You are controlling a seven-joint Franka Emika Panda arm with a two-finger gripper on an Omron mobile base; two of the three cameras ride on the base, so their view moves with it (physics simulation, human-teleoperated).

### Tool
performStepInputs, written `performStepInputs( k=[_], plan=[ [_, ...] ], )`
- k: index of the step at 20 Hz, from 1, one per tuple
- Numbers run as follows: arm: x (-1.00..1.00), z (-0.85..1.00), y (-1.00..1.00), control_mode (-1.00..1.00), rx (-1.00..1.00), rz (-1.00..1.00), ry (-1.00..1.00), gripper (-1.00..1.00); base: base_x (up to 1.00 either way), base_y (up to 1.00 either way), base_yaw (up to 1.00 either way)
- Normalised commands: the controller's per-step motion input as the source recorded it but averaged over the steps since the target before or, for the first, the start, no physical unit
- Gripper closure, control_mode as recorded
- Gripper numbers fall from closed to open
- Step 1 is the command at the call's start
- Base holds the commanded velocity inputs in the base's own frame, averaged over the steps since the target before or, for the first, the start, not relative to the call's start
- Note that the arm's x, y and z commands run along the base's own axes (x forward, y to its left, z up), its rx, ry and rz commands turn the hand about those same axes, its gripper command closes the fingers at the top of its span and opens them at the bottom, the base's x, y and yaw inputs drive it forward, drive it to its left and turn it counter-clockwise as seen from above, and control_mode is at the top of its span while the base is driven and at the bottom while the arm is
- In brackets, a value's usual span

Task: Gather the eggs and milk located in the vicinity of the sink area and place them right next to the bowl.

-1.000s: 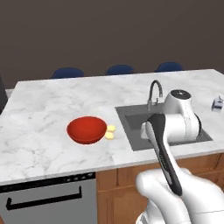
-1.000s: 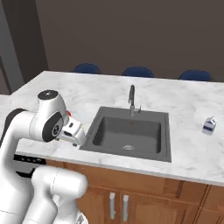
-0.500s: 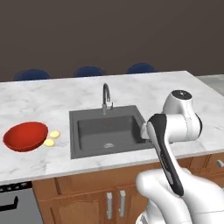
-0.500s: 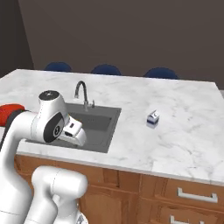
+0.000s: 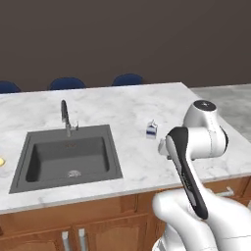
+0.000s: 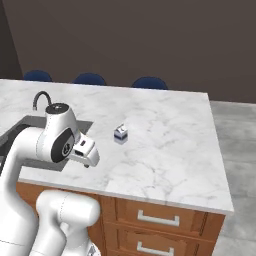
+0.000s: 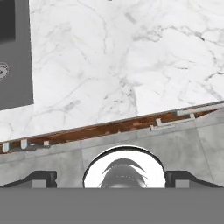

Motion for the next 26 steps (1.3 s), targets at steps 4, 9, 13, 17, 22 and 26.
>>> performStepInputs(
  k=[4,9,13,17,22,26],
  plan=[
    [0.00,0.00,0.00,1.00,0.00,0.00,0.00,-1.00,0.72,-0.40,-0.01],
    [0.00,0.00,0.00,1.00,0.00,0.00,0.00,-1.00,0.99,0.14,-0.06],
    [0.00,0.00,0.00,1.00,0.00,0.00,0.00,-1.00,0.78,0.08,-0.01],
    [0.00,0.00,0.00,-1.00,0.00,0.00,0.00,-1.00,0.01,0.00,0.00],
    [0.61,0.10,0.03,-1.00,-0.01,0.00,0.15,-1.00,0.00,0.00,0.00],
    [1.00,0.29,0.00,-1.00,-0.03,0.04,0.37,-1.00,0.00,0.00,0.00]
  ],
)
